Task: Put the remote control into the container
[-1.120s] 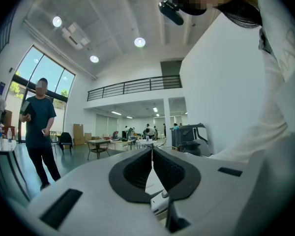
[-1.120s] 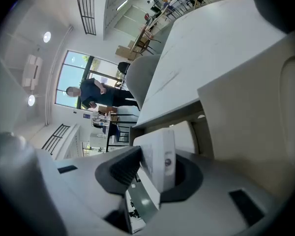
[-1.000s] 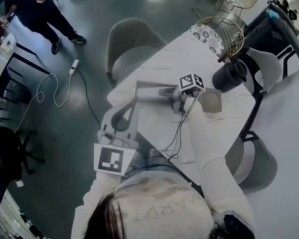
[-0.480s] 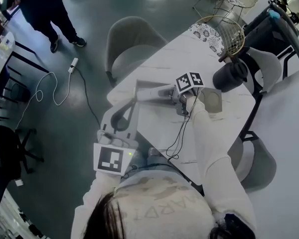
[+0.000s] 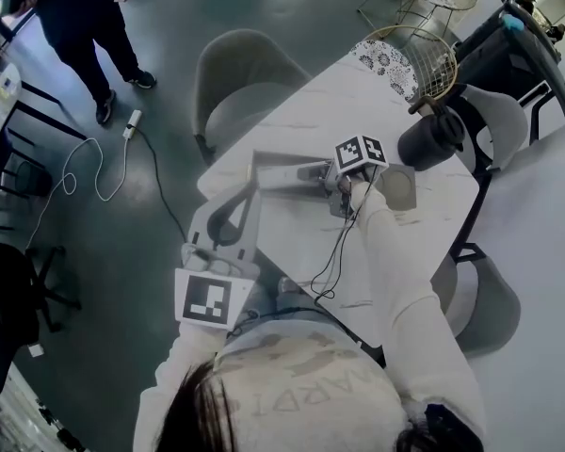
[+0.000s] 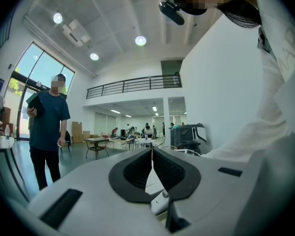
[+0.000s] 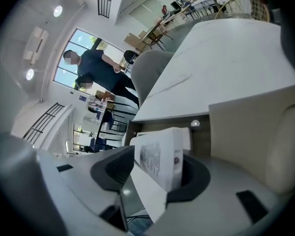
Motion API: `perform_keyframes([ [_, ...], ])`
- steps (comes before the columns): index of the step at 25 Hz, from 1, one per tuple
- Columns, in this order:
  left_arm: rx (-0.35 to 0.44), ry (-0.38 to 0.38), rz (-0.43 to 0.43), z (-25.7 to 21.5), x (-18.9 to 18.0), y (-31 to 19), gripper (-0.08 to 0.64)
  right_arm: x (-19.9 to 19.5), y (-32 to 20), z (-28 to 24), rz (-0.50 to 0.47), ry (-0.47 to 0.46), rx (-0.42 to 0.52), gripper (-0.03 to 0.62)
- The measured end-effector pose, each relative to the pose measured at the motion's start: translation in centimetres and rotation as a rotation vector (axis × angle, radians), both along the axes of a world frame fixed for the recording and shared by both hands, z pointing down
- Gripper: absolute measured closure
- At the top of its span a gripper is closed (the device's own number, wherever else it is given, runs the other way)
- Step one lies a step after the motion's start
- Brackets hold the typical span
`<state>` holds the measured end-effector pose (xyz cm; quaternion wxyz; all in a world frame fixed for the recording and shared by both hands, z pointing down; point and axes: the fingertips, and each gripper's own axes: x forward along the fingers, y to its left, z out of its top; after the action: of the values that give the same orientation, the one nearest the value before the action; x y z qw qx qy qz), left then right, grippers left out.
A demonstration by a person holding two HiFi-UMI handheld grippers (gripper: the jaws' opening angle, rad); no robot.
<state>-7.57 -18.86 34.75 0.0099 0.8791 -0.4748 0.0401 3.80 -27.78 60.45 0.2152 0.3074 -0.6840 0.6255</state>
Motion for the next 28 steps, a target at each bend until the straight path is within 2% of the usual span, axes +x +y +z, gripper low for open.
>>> perform_keyframes([
  [3,0.001,0.0,0.004,0.1,-0.1,-0.1,0.546,0.3,0.4,0.4,-0.044,0.054,-0.027,0.4],
  [6,0.003,0.0,0.003,0.1,-0.4,-0.2,0.546,0.1,0.5,0.4,-0.138,0.114,-0.013,0.399],
  [10,0.004,-0.001,0.0,0.1,-0.6,-0.4,0.546,0.0,0.8,0.1,-0.227,0.135,0.002,0.397],
  [16,0.002,0.003,-0.004,0.1,-1.2,-0.6,0.546,0.6,1.6,0.5,-0.381,0.245,0.077,0.379],
  [18,0.002,0.006,0.0,0.1,-1.2,-0.6,0.546,0.3,1.6,0.5,-0.378,0.251,0.078,0.379],
  [22,0.002,0.01,0.009,0.0,-1.0,-0.7,0.546,0.0,1.8,0.8,-0.335,0.233,0.021,0.376],
  [28,-0.001,0.006,0.009,0.2,-1.0,-0.7,0.546,0.6,1.8,1.2,-0.378,0.276,0.025,0.365],
])
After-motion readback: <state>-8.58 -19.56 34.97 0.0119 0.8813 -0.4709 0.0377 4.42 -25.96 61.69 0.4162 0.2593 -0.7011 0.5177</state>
